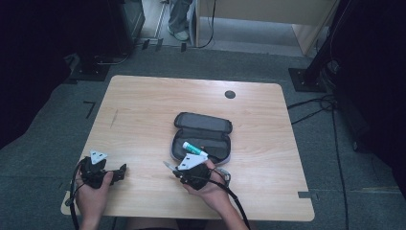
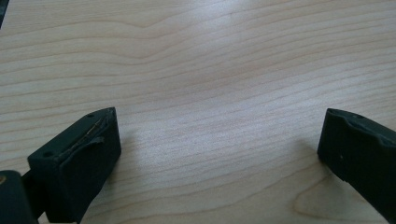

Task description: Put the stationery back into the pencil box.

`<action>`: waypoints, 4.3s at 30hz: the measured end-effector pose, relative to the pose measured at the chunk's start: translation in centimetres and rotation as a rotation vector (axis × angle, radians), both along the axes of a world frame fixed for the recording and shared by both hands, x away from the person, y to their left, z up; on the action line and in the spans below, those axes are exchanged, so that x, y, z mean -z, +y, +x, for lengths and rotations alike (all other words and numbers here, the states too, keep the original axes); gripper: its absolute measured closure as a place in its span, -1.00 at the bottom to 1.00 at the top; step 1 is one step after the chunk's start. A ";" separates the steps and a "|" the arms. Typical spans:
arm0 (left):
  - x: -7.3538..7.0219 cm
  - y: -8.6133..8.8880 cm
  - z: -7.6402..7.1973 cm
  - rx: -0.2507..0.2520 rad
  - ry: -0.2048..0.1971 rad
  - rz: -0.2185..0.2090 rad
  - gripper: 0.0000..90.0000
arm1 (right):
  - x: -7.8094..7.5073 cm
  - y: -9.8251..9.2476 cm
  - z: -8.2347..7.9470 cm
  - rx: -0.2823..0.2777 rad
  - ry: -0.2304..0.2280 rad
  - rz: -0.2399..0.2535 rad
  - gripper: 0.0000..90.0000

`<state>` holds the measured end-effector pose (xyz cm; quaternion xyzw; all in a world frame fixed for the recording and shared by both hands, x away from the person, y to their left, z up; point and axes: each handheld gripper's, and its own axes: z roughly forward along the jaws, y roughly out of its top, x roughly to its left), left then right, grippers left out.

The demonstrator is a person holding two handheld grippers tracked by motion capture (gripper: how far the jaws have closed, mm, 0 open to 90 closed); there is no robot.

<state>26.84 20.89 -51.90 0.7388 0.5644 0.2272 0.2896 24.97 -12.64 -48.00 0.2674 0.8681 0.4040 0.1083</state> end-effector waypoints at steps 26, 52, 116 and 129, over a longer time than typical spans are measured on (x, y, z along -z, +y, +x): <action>0.0 0.0 0.0 0.001 0.000 0.001 -1.00 | -7.2 -7.6 2.7 0.141 -0.093 0.122 0.79; 0.0 0.0 0.0 0.000 -0.001 0.000 -1.00 | -1.0 -5.9 10.5 0.047 -0.031 -0.136 0.79; 0.0 0.0 0.0 0.000 0.000 0.000 -1.00 | 2.2 -24.4 -1.4 0.752 0.059 0.000 -1.00; 0.0 0.0 0.0 0.000 0.000 0.000 -1.00 | 4.5 -27.4 -3.9 0.857 0.078 -0.049 -1.00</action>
